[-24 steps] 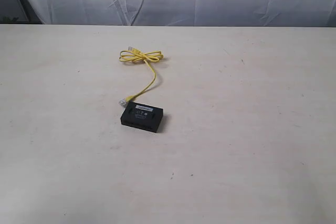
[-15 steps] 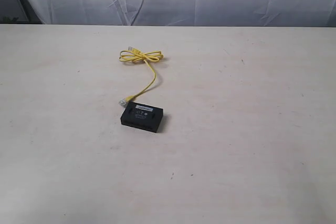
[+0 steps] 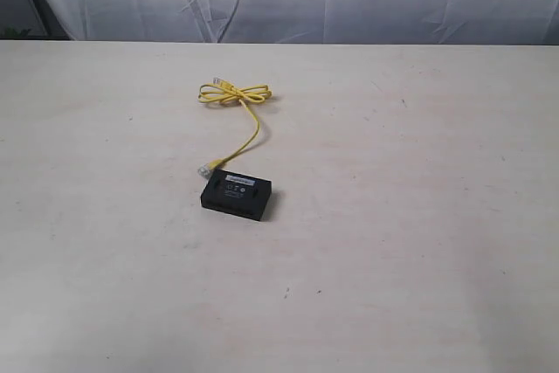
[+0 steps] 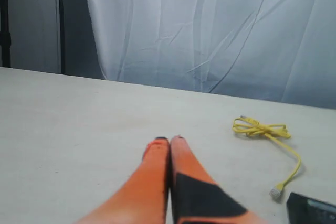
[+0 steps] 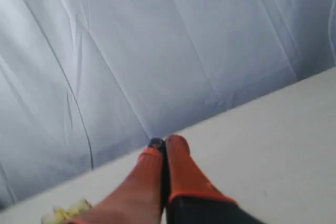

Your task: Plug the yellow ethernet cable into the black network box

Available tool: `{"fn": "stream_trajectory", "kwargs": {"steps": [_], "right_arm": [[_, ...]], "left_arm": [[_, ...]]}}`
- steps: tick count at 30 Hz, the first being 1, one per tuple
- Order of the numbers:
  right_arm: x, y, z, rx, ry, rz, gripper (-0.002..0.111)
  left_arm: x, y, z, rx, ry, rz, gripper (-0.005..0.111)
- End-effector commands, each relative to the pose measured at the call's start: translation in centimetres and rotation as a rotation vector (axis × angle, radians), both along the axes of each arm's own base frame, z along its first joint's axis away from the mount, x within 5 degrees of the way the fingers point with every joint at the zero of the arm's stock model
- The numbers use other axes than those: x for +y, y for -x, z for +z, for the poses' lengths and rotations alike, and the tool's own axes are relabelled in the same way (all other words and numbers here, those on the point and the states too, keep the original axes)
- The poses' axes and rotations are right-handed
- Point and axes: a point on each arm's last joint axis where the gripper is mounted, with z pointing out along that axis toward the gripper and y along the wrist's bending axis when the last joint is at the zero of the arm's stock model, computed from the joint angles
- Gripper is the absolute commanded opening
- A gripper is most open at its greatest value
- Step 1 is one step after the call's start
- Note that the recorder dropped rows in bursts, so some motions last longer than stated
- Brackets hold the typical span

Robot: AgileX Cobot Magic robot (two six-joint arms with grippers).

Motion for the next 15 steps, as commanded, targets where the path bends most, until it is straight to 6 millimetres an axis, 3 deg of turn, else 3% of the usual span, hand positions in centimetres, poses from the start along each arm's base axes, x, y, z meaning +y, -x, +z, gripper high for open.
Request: {"fn": "stream_trajectory", "kwargs": {"steps": [1,5,10,15], "right_arm": [[-0.9,0.3,1.3,-0.166,-0.177,-0.085,0.0],[-1.0,0.5,2.5,-0.203,-0.175,-0.084,0.0],[-1.0,1.4,6.7,-0.344,-0.081,-0.105,0.0],[-0.9,0.3,10.3,-0.342,0.048,-0.116,0.0]], "left_arm": [[-0.1,0.0,0.3,-0.046,0.177,-0.001,0.0],[0.0,0.0,0.8,-0.091,0.235,0.007,0.0],[0.2,0.0,1.2,-0.14,0.238,0.018,0.0],[0.2,0.0,1.2,-0.14,0.238,0.018,0.0]]}}
